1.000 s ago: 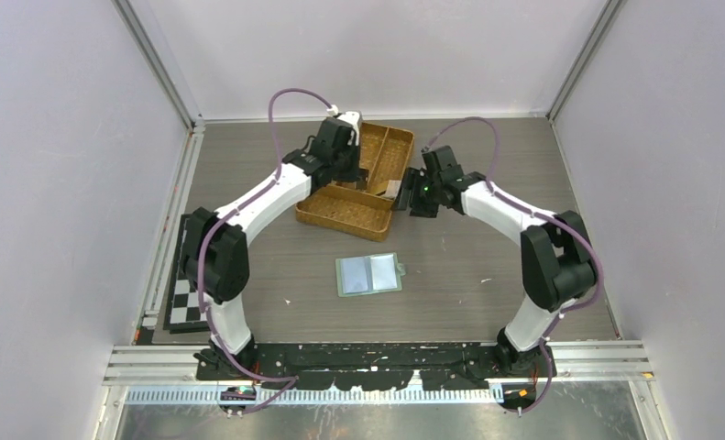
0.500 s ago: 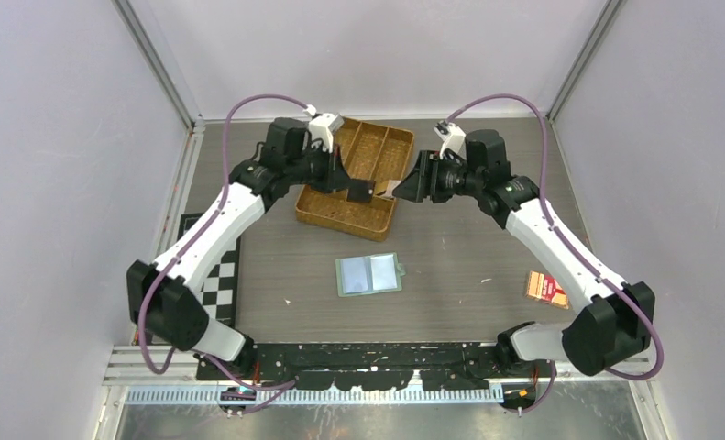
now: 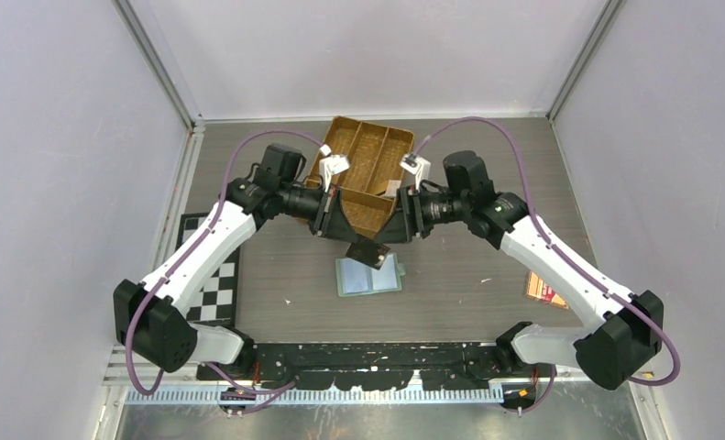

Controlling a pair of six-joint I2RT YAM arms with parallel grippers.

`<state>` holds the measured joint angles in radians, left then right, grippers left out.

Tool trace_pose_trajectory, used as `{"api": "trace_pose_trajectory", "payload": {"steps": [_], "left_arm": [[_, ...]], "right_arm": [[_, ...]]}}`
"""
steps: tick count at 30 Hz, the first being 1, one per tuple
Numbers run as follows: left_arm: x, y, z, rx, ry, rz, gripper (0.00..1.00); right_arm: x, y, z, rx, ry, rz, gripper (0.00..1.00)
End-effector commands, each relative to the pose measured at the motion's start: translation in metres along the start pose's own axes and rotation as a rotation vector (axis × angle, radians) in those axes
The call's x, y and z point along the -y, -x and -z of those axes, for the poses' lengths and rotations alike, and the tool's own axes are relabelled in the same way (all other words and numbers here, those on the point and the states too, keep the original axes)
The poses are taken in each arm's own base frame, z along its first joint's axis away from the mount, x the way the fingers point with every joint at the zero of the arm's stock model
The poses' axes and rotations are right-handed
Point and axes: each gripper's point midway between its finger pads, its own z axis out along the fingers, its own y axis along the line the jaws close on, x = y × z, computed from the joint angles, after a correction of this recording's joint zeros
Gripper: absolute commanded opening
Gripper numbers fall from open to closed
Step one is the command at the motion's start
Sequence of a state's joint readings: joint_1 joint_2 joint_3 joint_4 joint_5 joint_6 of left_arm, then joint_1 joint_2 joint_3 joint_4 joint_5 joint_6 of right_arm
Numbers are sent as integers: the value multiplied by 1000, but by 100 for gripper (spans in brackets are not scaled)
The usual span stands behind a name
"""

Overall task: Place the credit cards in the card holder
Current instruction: Pick up the credit card from the storage box, then insert the credit card into the card holder.

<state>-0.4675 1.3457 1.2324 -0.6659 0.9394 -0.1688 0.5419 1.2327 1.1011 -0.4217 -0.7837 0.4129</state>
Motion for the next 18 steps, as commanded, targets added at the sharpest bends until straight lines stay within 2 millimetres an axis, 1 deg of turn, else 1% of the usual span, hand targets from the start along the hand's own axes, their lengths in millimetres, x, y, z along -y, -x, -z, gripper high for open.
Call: {"api": "trace_pose_trajectory", "payload": {"steps": [1,8,9,11,12,13,15,16,17,18], "left_arm": [[29,-10,6,-35,-146,-36,0],[32,-11,6,-37,-172,-43,0],[31,-11,5,-39,-172,-40,0],[29,-10,3,-36,-163,-30,0],[27,-10,2,-35,-155,-22,0],[23,-10,0,-34,-136,-10,3],[9,-9,-2,-29,-58,21,28],[-2,-9,-4,-19,7,45,42],[-13,-9,-5,-3,65,68,51],[-26,-11,-6,16,132,98,57]], "right_arm": [[-15,-19,-7,-93,61,22,61],[-20,-34,-18,-177,103,8,52],[-21,-35,-20,-182,107,5,49],[-23,-36,-22,-190,118,-1,36],[-22,-36,-23,-189,115,-5,27],[-19,-36,-24,-181,97,-16,19],[-7,-33,-25,-133,20,-35,5],[4,-32,-27,-95,-35,-62,1],[11,-31,-28,-59,-65,-81,1],[19,-34,-30,-34,-90,-100,1]]}}
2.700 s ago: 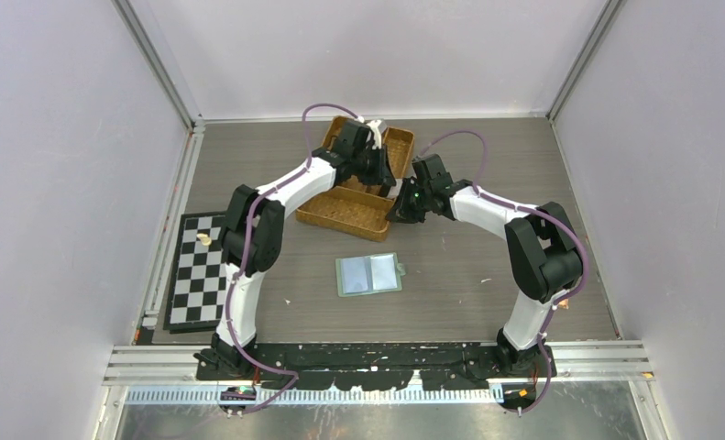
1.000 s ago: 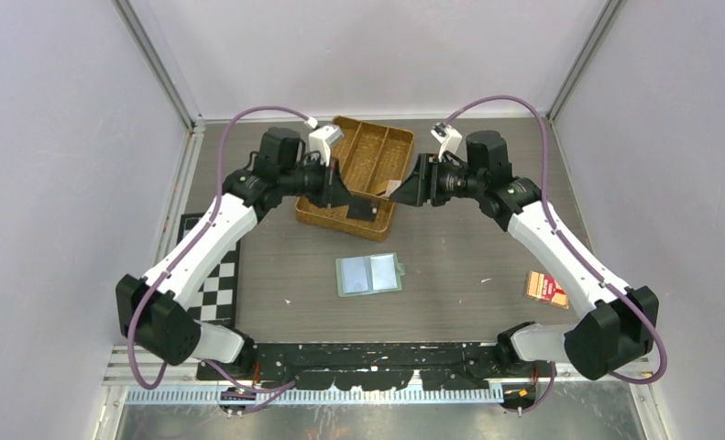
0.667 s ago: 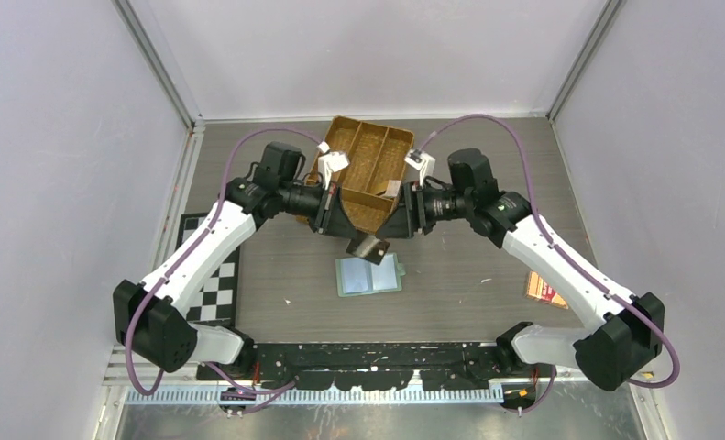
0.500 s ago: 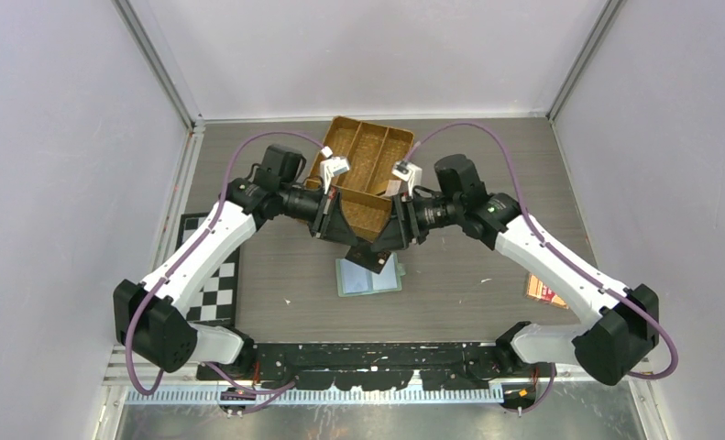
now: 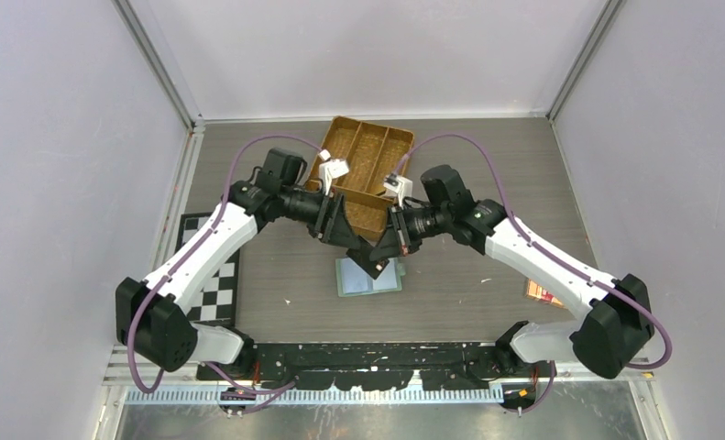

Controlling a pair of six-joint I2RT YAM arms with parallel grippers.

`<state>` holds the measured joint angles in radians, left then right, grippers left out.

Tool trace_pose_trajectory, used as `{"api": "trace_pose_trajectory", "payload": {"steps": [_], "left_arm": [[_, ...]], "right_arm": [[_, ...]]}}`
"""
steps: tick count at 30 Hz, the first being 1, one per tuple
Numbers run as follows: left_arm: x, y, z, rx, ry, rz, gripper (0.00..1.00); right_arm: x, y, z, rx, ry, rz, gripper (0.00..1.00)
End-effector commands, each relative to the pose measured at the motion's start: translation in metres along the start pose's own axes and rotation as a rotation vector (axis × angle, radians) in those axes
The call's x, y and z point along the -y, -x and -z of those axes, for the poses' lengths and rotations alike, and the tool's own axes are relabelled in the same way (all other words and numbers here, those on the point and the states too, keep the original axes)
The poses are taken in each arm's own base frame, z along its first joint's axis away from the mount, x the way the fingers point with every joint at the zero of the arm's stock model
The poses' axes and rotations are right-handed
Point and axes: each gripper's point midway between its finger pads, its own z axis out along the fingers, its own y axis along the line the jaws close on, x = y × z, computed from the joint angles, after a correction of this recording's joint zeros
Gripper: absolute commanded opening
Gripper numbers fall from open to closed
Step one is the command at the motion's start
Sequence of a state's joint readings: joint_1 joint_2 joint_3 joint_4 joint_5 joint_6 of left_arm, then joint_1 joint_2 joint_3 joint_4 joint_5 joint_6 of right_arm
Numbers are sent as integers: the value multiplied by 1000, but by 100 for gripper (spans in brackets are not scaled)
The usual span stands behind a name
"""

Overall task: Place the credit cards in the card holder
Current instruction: Insert the credit card into the card holder.

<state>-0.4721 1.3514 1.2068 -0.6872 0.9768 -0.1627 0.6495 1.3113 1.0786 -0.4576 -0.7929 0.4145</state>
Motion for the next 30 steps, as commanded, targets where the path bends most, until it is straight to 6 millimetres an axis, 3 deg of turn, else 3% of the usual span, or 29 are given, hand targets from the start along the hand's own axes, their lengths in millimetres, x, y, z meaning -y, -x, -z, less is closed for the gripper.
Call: {"api": "trace_pose_trajectory", "payload": {"steps": [1,6,14,30], "left_arm": [[-43,0,-1,82,240,103,62],[-92,-16,0,226,456,286,69],[-128,-55,-21,206,499,457,69],[-167,-93,-41,61,548,520,63]], "right_arm": [[30,6,0,160,-137,-82,0],[65,-7,-8,271,-200,-192,0],[118,-30,-30,330,-267,-282,0],[144,-42,-54,287,-264,-316,0]]}}
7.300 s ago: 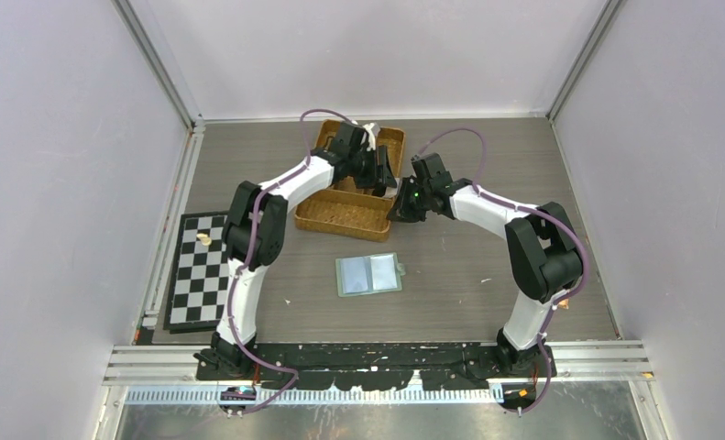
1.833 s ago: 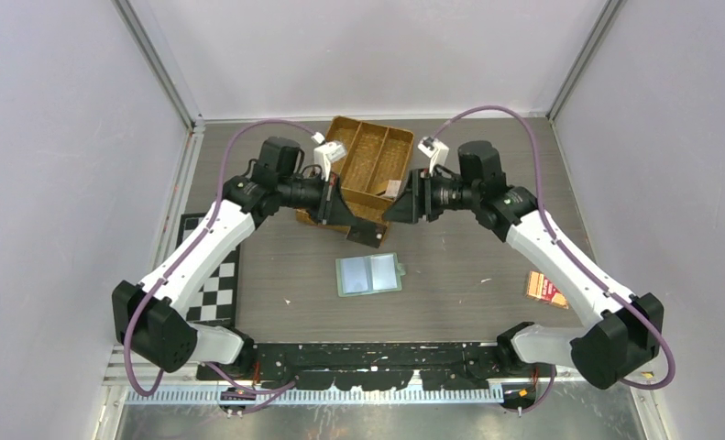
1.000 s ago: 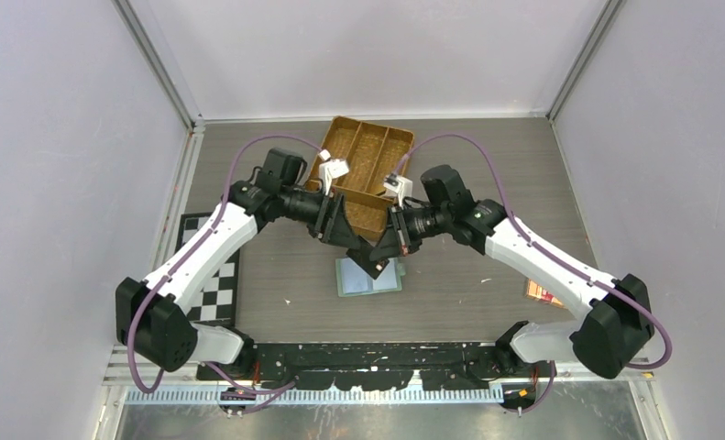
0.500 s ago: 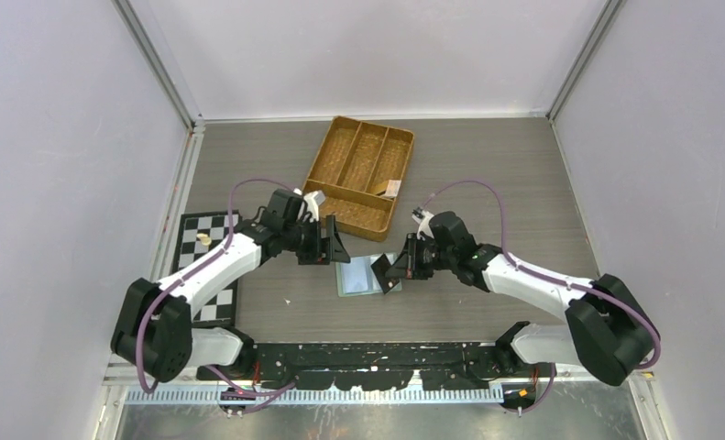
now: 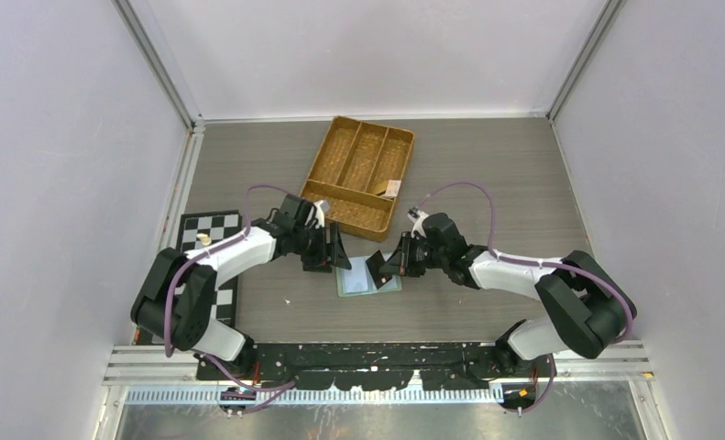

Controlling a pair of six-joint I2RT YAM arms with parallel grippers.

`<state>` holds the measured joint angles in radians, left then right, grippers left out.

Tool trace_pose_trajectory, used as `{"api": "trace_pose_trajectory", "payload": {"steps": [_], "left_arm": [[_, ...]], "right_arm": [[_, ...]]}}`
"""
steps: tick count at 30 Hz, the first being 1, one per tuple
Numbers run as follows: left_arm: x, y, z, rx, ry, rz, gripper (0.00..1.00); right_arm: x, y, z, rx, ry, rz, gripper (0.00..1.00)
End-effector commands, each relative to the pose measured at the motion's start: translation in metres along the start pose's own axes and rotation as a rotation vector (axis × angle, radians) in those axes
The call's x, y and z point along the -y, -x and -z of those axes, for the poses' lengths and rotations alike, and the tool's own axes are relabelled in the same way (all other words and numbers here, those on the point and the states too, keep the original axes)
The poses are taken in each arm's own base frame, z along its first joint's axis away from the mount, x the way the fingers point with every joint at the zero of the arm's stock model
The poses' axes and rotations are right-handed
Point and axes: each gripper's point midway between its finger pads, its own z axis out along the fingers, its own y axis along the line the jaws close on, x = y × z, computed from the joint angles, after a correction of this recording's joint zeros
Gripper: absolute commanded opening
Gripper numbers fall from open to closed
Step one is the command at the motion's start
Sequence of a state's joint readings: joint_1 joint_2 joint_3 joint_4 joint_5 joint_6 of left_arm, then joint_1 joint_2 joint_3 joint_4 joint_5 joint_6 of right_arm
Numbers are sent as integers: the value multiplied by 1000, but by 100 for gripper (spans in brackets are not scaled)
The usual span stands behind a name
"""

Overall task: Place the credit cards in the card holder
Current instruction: Insert the credit card into the card holder.

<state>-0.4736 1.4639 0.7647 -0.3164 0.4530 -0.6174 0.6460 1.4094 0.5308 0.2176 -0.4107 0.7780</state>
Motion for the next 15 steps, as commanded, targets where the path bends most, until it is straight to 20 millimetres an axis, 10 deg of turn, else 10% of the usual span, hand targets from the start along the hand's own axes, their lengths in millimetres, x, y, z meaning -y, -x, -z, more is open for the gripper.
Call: {"api": "trace_pose_trajectory", "payload": {"steps": [1,15], "left_arm": [[0,8,-7,20,-6,-36,63],[-12,1,-18,-25,23,-39,60]], "right_arm": [[-7,8,-6,28,44,14,0],[-1,0,-15,5,57,-13,0]]}}
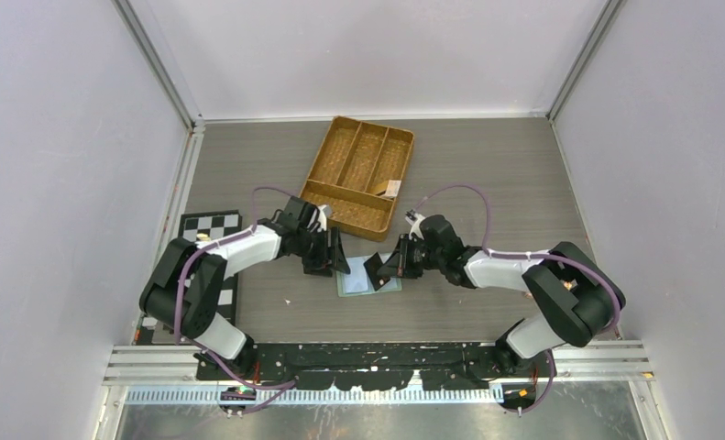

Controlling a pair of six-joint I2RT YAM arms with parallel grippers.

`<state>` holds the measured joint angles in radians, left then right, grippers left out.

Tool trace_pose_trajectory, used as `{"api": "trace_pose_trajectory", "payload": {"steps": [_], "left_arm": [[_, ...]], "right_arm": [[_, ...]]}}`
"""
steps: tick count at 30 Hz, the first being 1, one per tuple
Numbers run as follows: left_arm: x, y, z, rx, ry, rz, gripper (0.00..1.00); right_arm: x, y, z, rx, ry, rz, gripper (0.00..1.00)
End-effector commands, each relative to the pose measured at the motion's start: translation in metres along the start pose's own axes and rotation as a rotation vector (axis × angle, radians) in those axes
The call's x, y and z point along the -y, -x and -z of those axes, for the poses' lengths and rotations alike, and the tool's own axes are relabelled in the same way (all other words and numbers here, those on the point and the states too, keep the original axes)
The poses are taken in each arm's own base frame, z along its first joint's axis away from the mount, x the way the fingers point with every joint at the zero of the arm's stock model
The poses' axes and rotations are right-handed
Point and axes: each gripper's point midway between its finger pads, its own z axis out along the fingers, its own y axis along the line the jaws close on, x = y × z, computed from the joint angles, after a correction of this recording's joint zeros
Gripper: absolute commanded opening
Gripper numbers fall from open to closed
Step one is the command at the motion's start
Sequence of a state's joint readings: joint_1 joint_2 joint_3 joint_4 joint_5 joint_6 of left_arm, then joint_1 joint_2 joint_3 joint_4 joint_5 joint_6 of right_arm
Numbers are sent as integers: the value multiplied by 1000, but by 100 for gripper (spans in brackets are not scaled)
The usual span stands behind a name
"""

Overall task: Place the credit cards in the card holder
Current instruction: Insert the credit card into the card holder.

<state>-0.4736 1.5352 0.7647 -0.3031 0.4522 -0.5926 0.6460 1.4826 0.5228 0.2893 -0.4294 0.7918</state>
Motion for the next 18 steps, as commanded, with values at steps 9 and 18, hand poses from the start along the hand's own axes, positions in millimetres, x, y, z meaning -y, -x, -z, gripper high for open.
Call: {"api": "trace_pose_trajectory", "payload": {"steps": [9,18], "left_arm": [[-7,5,-11,1,14,-49,55],[-21,0,-18,-18,58,-50,42]], "right_arm": [[-3,3,-10,24,52,-10,1],[0,1,-17,27,84,-27,0]]}}
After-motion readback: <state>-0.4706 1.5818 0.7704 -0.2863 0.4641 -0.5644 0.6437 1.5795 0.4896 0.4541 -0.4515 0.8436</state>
